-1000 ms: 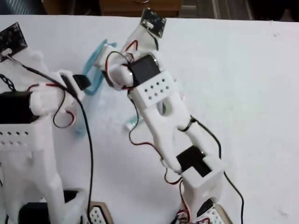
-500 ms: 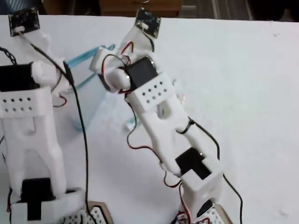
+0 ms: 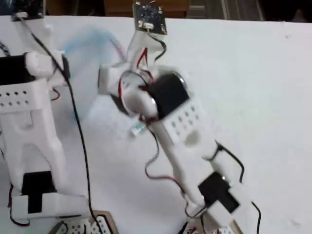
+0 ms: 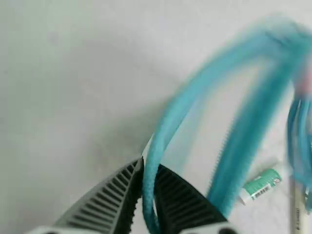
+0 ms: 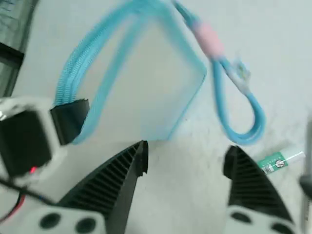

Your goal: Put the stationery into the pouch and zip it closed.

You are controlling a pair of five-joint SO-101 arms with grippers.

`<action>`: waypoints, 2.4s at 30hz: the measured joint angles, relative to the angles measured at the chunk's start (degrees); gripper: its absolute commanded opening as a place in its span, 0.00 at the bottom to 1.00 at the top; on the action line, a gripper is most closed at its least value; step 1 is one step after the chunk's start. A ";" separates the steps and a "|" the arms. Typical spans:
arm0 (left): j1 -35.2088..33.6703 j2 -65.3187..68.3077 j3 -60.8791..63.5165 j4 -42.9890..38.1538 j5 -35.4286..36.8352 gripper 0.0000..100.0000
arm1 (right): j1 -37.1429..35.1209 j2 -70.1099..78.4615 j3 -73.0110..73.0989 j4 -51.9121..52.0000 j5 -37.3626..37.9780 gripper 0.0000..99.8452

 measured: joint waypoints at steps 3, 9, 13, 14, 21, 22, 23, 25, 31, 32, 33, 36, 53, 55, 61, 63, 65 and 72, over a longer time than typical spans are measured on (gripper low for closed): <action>-0.44 0.00 0.18 0.09 -2.99 0.02 | 0.35 -4.57 0.00 0.35 1.23 0.33; 0.00 -4.84 7.03 0.09 -6.42 0.02 | 0.09 -13.63 0.35 0.79 9.93 0.33; 3.69 -13.98 12.31 0.09 -9.14 0.02 | 5.89 -15.56 0.35 2.02 12.48 0.33; 5.19 -16.88 13.89 0.09 -10.02 0.02 | 8.00 -15.56 0.35 2.46 13.36 0.33; 17.76 -34.99 25.32 0.09 -16.62 0.02 | 17.58 -15.56 0.44 5.01 27.34 0.33; 19.34 -36.57 26.37 0.18 -17.93 0.02 | 18.99 -15.56 0.44 5.01 29.01 0.33; 20.57 -37.89 27.43 0.26 -19.16 0.02 | 20.66 -15.56 0.44 5.01 29.98 0.33; 21.36 -39.30 29.63 0.26 -22.42 0.02 | 24.26 -15.56 0.44 5.01 31.03 0.33; 17.49 -39.65 35.34 0.26 -37.36 0.02 | 31.91 -15.38 4.04 6.33 31.65 0.33; 15.82 -39.65 35.34 0.26 -40.09 0.02 | 32.00 -15.03 5.89 6.59 31.65 0.33; 14.15 -39.30 35.34 0.26 -42.81 0.02 | 32.26 -14.33 7.74 6.59 31.65 0.33; 9.93 -35.60 35.34 0.26 -47.03 0.02 | 32.18 -11.43 13.36 6.59 31.21 0.33; 7.82 -20.40 26.11 0.18 -43.69 0.02 | 17.41 20.66 19.60 2.02 -1.14 0.10; 7.82 -19.78 25.93 0.18 -42.81 0.02 | 17.49 25.05 18.55 1.14 -4.66 0.11; 7.82 -19.43 25.67 0.18 -40.18 0.02 | 20.13 34.90 7.91 0.44 -13.27 0.12; 7.82 -19.43 25.67 0.18 -39.74 0.02 | 21.54 37.19 5.10 0.35 -14.24 0.12; 7.82 -19.43 25.67 0.18 -39.21 0.02 | 22.24 38.59 2.99 0.70 -14.15 0.12; 7.21 -19.43 25.67 0.18 -39.21 0.02 | 22.77 42.64 -0.70 2.55 -3.87 0.12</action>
